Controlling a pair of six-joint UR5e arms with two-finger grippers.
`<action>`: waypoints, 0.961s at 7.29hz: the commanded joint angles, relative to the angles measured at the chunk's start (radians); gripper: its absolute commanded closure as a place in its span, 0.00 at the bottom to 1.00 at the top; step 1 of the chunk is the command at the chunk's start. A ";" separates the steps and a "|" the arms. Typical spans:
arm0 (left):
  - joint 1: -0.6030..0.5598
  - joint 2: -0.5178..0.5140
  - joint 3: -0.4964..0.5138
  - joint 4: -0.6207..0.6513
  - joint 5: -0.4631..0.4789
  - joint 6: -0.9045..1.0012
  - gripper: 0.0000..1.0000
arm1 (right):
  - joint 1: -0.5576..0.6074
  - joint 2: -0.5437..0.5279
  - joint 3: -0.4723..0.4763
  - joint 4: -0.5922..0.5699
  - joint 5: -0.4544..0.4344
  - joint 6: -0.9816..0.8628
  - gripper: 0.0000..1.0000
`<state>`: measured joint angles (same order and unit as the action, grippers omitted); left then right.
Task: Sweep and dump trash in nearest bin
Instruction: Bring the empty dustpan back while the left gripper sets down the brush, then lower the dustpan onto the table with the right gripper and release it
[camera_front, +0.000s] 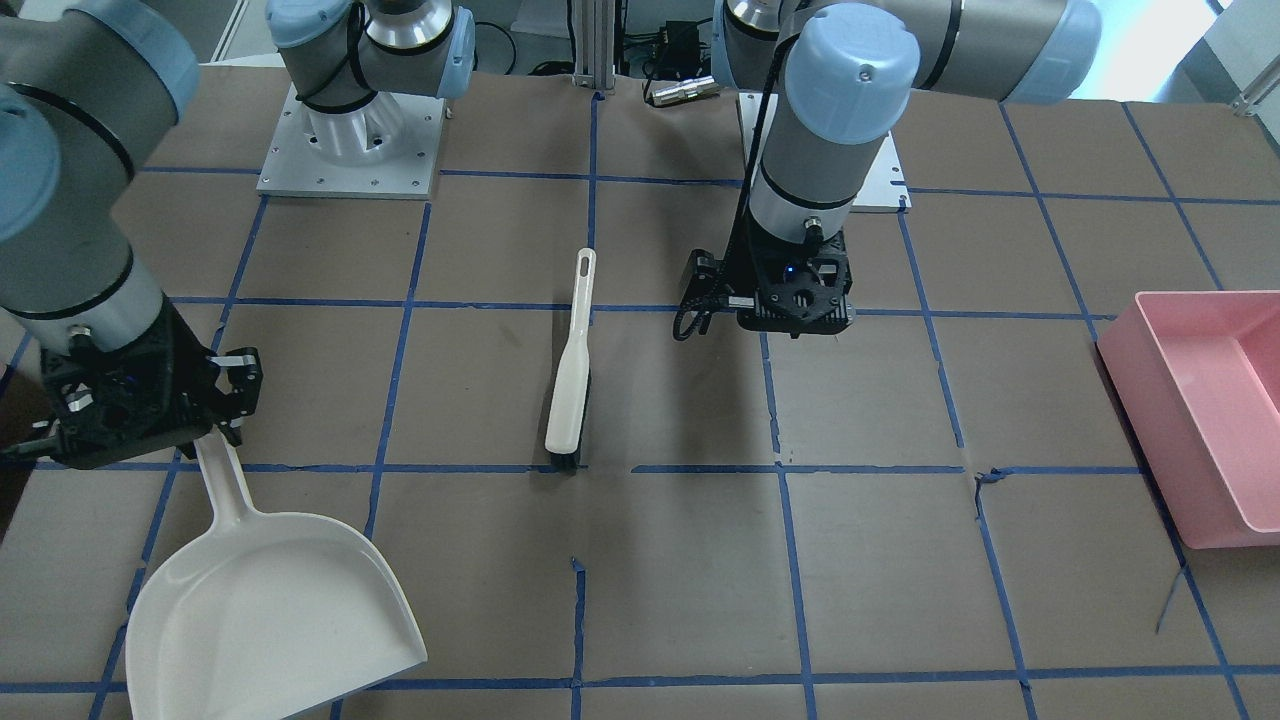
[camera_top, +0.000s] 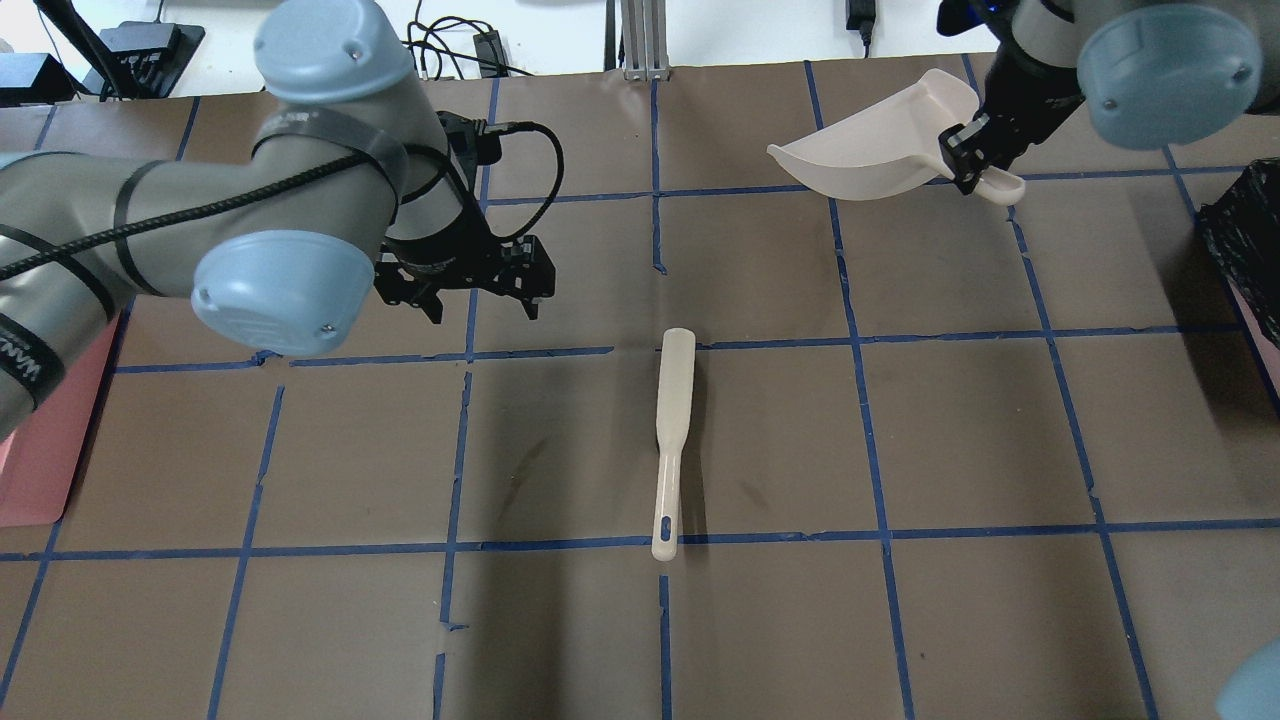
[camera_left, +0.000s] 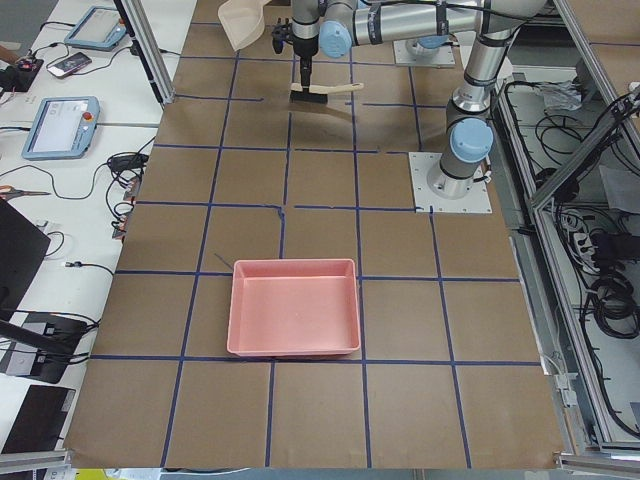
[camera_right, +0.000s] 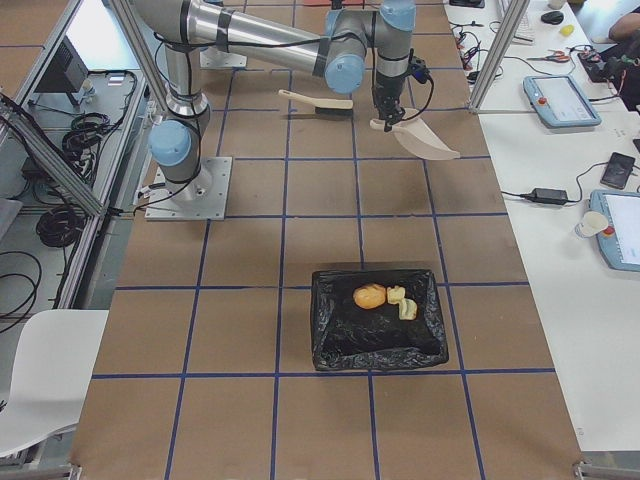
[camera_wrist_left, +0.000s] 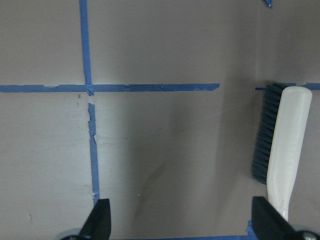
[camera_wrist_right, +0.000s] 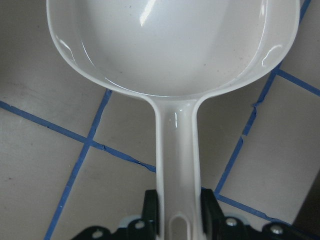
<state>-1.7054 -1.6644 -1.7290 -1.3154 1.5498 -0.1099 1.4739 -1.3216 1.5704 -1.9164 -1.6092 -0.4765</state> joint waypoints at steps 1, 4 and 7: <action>0.059 0.017 0.052 -0.044 0.073 0.103 0.00 | 0.092 0.038 0.081 -0.177 -0.003 0.180 1.00; 0.109 0.045 0.110 -0.137 0.066 0.127 0.00 | 0.236 0.062 0.099 -0.188 -0.018 0.380 1.00; 0.098 0.063 0.175 -0.243 0.065 0.115 0.00 | 0.341 0.108 0.128 -0.222 -0.018 0.481 1.00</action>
<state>-1.6049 -1.6119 -1.5751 -1.5228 1.6158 0.0059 1.7695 -1.2374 1.6905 -2.1138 -1.6272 -0.0472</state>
